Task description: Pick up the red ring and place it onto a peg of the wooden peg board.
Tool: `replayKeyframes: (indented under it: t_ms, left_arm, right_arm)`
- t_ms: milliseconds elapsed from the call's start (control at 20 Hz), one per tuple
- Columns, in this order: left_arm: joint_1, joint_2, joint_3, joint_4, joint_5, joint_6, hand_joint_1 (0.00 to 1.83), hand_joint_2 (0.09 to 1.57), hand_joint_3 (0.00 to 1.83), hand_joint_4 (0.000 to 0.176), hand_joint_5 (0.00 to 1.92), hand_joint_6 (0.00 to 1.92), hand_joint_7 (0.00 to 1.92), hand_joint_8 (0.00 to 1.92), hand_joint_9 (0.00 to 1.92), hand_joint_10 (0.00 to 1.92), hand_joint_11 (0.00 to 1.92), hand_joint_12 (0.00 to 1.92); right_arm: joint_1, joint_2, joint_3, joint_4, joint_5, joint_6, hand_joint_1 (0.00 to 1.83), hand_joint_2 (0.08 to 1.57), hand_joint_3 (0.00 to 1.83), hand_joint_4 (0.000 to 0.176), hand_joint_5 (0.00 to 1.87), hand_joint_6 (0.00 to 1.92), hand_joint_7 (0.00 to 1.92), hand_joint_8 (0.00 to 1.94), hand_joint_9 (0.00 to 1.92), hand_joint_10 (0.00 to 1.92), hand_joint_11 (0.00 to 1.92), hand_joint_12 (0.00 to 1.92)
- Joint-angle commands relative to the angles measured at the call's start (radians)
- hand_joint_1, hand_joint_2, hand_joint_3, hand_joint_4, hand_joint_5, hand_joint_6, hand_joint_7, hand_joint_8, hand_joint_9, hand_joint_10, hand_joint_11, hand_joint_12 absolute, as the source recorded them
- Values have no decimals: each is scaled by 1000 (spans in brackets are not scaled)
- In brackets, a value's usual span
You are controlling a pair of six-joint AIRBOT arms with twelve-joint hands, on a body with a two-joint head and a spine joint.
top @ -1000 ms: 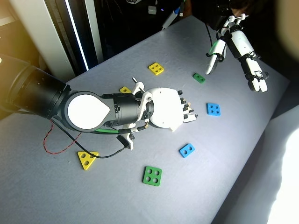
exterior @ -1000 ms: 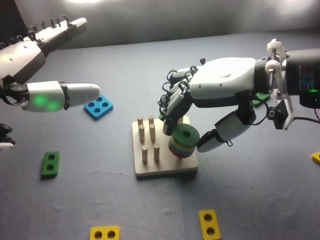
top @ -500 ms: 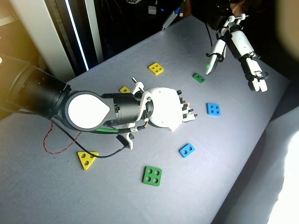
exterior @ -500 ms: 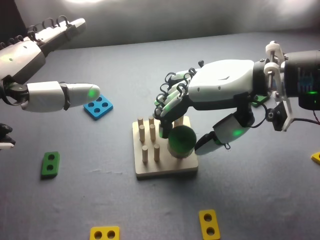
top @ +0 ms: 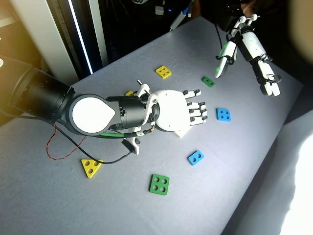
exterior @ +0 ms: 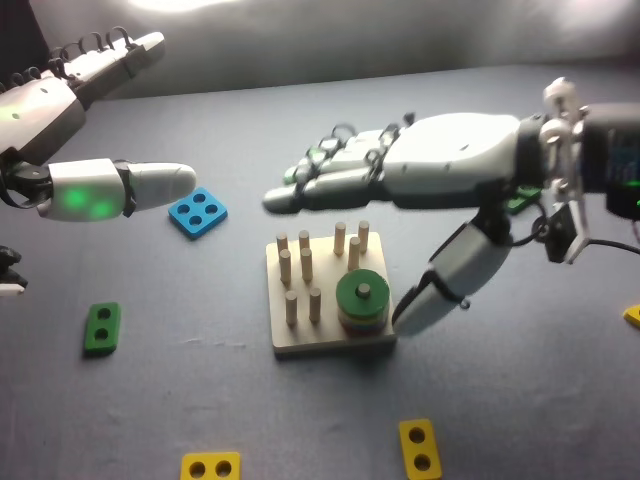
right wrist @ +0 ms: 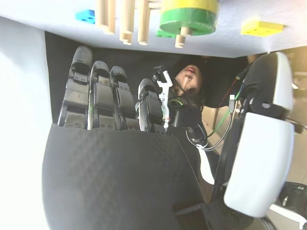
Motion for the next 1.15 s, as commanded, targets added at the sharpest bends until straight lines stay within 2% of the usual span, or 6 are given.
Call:
replayKeyframes:
  t_ms: [0, 300, 500, 750, 800, 1100]
  left_arm:
    - [-3, 11, 0, -4, -124, -4, 472, 973, 1, 136, 77, 2, 27, 8, 0, 0, 0, 0]
    - [-2, 42, -33, 7, -180, -4, 471, 999, 8, 109, 65, 0, 16, 0, 0, 0, 0, 0]
    - [6, 104, -94, 22, -297, -3, 570, 1055, 22, 169, 32, 0, 0, 0, 0, 0, 0, 0]
    - [53, 214, -197, 12, -490, 36, 412, 1052, 9, 162, 1, 0, 39, 12, 0, 0, 0, 0]
    - [65, 235, -214, 9, -524, 43, 339, 1096, 19, 157, 0, 0, 8, 1, 1, 0, 0, 0]
    - [120, 313, -272, -3, -665, 50, 314, 1177, 30, 176, 13, 4, 26, 7, 19, 6, 0, 0]
  right_arm:
    - [5, 13, -1, 94, 66, -23, 756, 800, 8, 167, 0, 0, 0, 0, 0, 0, 0, 0]
    - [-57, 116, -45, 479, 159, -247, 779, 839, 22, 141, 0, 0, 0, 0, 0, 0, 0, 0]
    - [-90, 216, -108, 723, 316, -394, 592, 875, 32, 135, 0, 0, 0, 0, 0, 0, 0, 0]
    - [-120, 339, -199, 894, 500, -520, 477, 891, 38, 97, 0, 0, 8, 2, 0, 0, 40, 24]
    - [-127, 355, -209, 919, 533, -534, 622, 939, 56, 165, 0, 0, 0, 0, 0, 0, 1, 0]
    - [-148, 460, -283, 1008, 689, -627, 416, 1195, 80, 141, 0, 0, 7, 1, 0, 0, 0, 0]
